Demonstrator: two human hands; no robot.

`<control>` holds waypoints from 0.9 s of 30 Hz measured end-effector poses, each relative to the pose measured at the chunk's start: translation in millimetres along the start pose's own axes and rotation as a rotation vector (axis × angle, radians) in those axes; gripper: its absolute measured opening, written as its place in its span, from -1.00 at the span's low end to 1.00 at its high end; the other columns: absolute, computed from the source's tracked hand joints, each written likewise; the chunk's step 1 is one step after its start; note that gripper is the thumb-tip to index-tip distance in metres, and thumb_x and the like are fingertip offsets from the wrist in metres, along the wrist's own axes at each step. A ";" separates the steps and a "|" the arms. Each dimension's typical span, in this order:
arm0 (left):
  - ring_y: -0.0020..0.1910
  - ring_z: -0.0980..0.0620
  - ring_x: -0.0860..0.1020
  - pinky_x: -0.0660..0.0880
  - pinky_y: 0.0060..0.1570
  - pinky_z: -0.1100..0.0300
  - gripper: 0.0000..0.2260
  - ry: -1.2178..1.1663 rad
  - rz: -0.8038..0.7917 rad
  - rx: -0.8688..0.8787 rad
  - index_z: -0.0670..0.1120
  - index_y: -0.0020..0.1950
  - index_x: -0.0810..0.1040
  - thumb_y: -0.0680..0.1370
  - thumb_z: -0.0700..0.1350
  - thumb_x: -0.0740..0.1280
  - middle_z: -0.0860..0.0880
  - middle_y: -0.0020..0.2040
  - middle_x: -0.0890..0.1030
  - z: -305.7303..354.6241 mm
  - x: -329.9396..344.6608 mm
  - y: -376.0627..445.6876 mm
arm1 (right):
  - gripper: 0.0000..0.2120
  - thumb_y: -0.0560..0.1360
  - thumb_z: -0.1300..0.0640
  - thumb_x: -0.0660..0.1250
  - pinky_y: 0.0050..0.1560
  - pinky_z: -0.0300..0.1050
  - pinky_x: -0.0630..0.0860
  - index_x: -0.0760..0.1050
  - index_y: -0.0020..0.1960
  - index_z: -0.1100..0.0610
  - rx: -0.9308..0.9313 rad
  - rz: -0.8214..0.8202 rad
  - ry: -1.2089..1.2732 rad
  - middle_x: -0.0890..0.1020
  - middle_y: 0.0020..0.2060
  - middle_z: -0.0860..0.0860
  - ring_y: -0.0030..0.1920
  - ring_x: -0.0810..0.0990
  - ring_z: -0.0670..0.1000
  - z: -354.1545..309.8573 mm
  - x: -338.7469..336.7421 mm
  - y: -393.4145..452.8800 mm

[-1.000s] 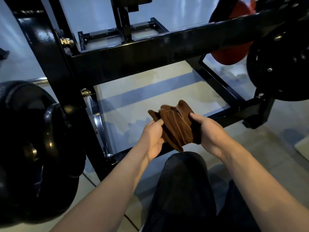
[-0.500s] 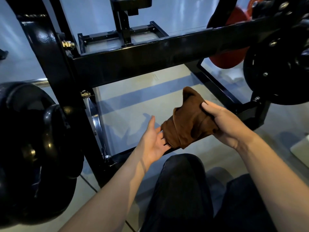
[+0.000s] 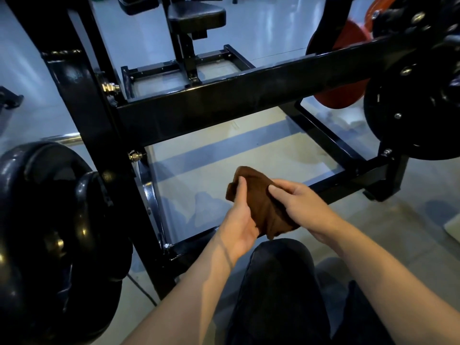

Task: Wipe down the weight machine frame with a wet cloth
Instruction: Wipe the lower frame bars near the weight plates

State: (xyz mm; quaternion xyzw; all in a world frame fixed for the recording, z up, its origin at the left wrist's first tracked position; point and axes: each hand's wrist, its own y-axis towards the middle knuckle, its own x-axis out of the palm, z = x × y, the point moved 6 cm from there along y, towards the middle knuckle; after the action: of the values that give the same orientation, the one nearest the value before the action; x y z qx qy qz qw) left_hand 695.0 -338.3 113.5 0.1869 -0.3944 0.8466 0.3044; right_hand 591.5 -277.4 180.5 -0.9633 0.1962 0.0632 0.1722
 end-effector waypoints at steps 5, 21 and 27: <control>0.20 -0.16 0.67 0.51 0.33 -0.20 -0.59 0.022 0.046 0.033 -0.12 0.40 0.55 0.63 0.06 0.38 -0.18 0.20 0.69 -1.6 -7.5 0.5 | -0.57 0.65 -0.14 0.30 0.30 -0.09 0.49 0.47 0.47 -0.03 -0.061 0.222 -0.437 0.51 0.36 -0.02 0.17 0.57 -0.09 20.6 -8.4 11.9; 0.40 -0.24 0.37 -0.08 0.57 -0.24 -0.66 2.748 0.669 0.385 -0.10 0.30 0.54 0.65 -0.01 0.11 -0.16 0.27 0.57 138.3 -78.6 -46.7 | -0.90 0.67 0.06 0.35 0.01 -0.01 0.66 0.59 0.06 0.07 0.179 0.095 0.160 0.72 -0.06 0.03 -0.03 0.71 0.06 80.7 89.4 58.1; -0.17 -0.10 0.58 0.16 0.43 -0.21 -0.67 3.159 0.377 0.422 0.02 -0.23 0.59 0.65 -0.03 0.15 0.03 -0.33 0.57 141.1 -130.2 -40.9 | -0.70 0.61 -0.19 0.33 0.32 0.12 0.30 0.54 0.27 -0.09 0.054 -0.034 -0.930 0.51 0.22 -0.02 0.36 0.36 0.14 130.3 141.0 70.6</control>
State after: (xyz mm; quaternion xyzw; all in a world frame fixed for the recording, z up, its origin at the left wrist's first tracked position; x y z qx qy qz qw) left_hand 829.9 -475.9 151.0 0.8455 -0.4021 -0.2429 -0.2538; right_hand 685.3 -342.2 10.6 -0.8309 0.0841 0.4806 0.2677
